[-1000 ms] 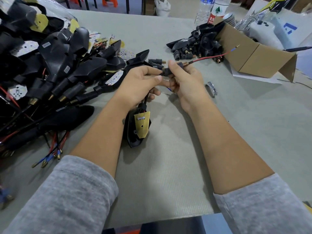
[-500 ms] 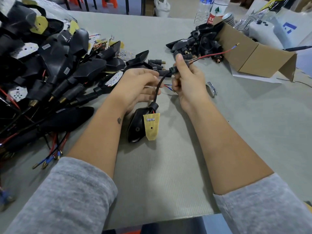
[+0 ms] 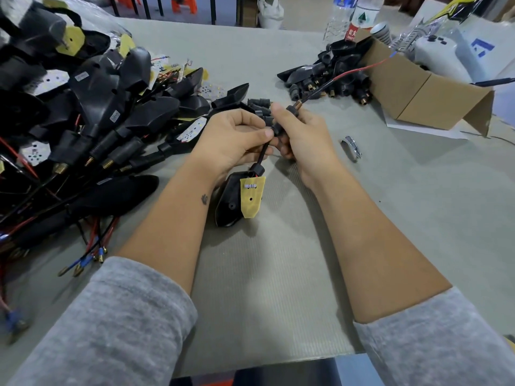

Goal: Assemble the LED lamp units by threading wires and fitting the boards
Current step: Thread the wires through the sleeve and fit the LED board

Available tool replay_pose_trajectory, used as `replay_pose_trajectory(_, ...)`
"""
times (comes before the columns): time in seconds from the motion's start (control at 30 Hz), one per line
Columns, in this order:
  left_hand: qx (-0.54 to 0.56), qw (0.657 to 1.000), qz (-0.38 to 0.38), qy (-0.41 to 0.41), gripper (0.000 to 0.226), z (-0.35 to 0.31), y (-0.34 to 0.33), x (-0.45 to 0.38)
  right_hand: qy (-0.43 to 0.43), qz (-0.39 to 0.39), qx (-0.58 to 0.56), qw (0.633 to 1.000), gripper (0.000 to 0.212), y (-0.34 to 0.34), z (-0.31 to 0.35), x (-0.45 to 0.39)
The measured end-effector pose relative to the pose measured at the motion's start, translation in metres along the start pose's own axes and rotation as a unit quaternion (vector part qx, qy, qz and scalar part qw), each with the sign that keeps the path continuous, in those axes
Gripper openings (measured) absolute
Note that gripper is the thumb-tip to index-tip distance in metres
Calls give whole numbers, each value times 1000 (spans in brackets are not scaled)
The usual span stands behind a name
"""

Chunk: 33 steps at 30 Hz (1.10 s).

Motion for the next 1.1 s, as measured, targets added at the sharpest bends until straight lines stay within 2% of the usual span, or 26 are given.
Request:
replay_pose_trajectory(0.1,2,1000,-21,-3,11,-2,2,-1,3,-1,-6,1000,28,1,0,-1)
replay_pose_trajectory(0.2,-40,999,4,5,7,-3,0,0,5,-31,-30,999,26,7,0,-2)
replay_pose_trajectory(0.37,-23,1000,6,-6,8,-4,2,2,-19,-73,-92,993,27,17,-2,-1)
replay_pose_trajectory(0.5,-13,1000,3,-23,4,-8,3,3,-13,-20,-58,998,24,5,0,3)
replay_pose_trajectory(0.6,6,999,-1,-33,12,-12,1,4,-15,24,-30,999,23,-6,2,7)
replay_pose_trajectory(0.7,13,999,-37,-33,17,-12,6,2,-19,15,-56,998,20,-5,2,7)
replay_pose_trajectory(0.8,-64,994,-76,-42,15,-11,16,-1,-9,-38,-56,998,20,5,0,3)
replay_pose_trajectory(0.93,-94,990,-42,-97,35,-18,16,4,-24,-74,-144,986,20,14,-4,-1)
replay_pose_trajectory(0.97,-145,982,-34,-120,41,-20,14,6,-23,-79,-168,982,20,16,-5,-2)
replay_pose_trajectory(1.03,-295,942,-35,-158,46,-21,11,8,-22,-88,-203,975,19,19,-5,-3)
replay_pose_trajectory(1.1,-376,909,-49,-172,43,-21,10,8,-23,-95,-229,969,19,21,-6,-4)
Point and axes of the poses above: each hand's wrist, its own x-axis away from the middle knuckle, its own y-axis out of the back of the hand, z = x × y, the point moved 8 cm from there along -x, towards the middle knuckle, and after that the axes turned 2 degrees about -z, right-handed, at the moved point
